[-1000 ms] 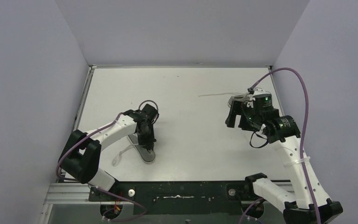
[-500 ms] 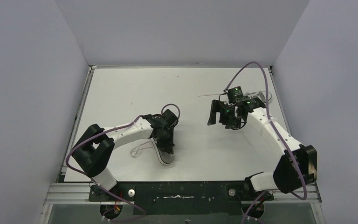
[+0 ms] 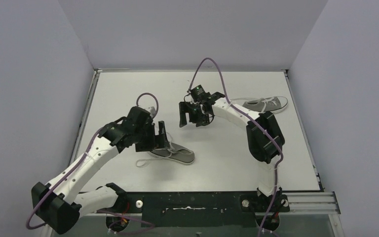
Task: Tie the shoes
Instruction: Move the shoe to the center of the board, then pick up the shoelace from the shoe.
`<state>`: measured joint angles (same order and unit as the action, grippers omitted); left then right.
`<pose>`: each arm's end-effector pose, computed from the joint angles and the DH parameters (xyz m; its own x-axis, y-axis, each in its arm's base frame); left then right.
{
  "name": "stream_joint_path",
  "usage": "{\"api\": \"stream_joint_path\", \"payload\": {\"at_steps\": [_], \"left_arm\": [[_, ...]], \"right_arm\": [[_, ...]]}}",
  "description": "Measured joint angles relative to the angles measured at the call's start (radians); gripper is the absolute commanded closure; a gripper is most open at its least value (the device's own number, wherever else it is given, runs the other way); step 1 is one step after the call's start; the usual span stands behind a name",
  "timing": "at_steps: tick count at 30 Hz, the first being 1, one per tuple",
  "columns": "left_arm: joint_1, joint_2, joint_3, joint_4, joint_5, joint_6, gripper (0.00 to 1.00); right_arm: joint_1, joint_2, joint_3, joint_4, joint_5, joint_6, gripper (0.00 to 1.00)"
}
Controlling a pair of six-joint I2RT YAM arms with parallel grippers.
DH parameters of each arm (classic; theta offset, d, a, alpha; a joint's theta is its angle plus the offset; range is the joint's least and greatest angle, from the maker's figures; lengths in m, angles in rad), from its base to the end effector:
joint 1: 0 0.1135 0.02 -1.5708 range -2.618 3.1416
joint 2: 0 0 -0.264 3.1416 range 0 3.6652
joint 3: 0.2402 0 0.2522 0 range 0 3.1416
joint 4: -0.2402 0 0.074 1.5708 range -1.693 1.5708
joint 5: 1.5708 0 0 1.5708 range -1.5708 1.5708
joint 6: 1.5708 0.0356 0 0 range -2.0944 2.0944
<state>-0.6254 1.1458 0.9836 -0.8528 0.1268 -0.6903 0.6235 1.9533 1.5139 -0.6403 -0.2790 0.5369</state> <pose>0.1759 -0.1326 0.2808 -0.9353 -0.1038 -0.3384 0.0510 0.9066 -0.4188 0.3326 0.2513 0.2131 -0.9562 -0.0820 -0.2810 -0.2068 0.8688 0.4499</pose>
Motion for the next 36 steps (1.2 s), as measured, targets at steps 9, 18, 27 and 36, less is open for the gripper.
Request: {"api": "stream_joint_path", "payload": {"at_steps": [9, 18, 27, 36], "left_arm": [[0.151, -0.181, 0.127, -0.29, -0.038, 0.167, 0.17], [0.157, -0.23, 0.122, -0.413, -0.036, 0.214, 0.16], [0.165, -0.216, 0.023, -0.377, 0.059, 0.164, 0.16], [0.32, 0.01, 0.01, -0.225, 0.085, -0.069, 0.13]], "right_arm": [[0.155, 0.278, 0.326, 0.008, 0.07, -0.044, 0.2], [0.25, 0.367, 0.404, -0.027, 0.196, -0.187, 0.34], [0.254, 0.383, 0.403, -0.037, 0.291, -0.233, 1.0], [0.138, 0.011, -0.097, 0.085, 0.163, -0.131, 1.0]]}}
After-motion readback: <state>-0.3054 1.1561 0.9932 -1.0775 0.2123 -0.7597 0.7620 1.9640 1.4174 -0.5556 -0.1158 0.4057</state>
